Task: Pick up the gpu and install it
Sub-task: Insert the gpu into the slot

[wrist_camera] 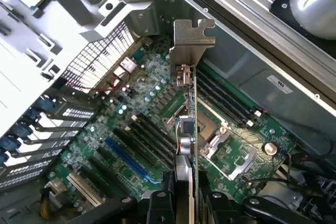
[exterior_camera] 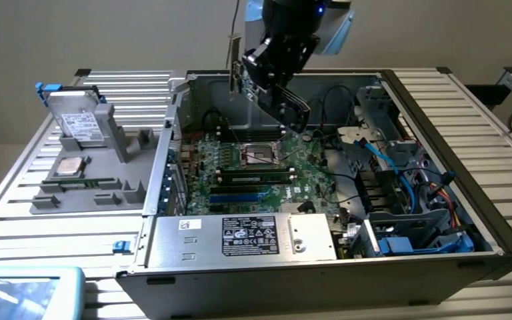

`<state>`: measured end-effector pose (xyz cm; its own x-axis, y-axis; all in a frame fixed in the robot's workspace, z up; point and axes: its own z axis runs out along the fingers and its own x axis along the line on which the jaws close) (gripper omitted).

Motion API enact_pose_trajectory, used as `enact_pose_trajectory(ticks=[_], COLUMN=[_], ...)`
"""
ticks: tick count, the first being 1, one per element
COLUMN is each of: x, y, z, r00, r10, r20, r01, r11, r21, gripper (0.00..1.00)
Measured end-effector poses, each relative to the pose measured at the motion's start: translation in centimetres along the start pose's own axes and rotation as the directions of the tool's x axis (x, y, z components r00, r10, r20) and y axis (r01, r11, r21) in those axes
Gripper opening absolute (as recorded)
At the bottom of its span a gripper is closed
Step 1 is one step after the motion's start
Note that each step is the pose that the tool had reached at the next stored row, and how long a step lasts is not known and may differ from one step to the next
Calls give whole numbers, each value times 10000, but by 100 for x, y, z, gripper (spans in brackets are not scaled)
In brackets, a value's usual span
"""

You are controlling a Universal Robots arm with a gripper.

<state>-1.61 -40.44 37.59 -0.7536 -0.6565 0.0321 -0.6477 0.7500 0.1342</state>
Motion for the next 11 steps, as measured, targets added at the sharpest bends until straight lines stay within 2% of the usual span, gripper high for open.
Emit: enact_pose_trajectory(ticks=[5, 8, 11], x=[0, 0, 0], y=[0, 0, 0], z=[2, 2, 2], r00=[9959, 9894, 9800], r10=[-900, -1441, -1973], r20=[-123, -199, -274], r01=[900, 1442, 1975], r11=[9959, 9895, 9803], r21=[24, 32, 37], gripper=[28, 28, 28])
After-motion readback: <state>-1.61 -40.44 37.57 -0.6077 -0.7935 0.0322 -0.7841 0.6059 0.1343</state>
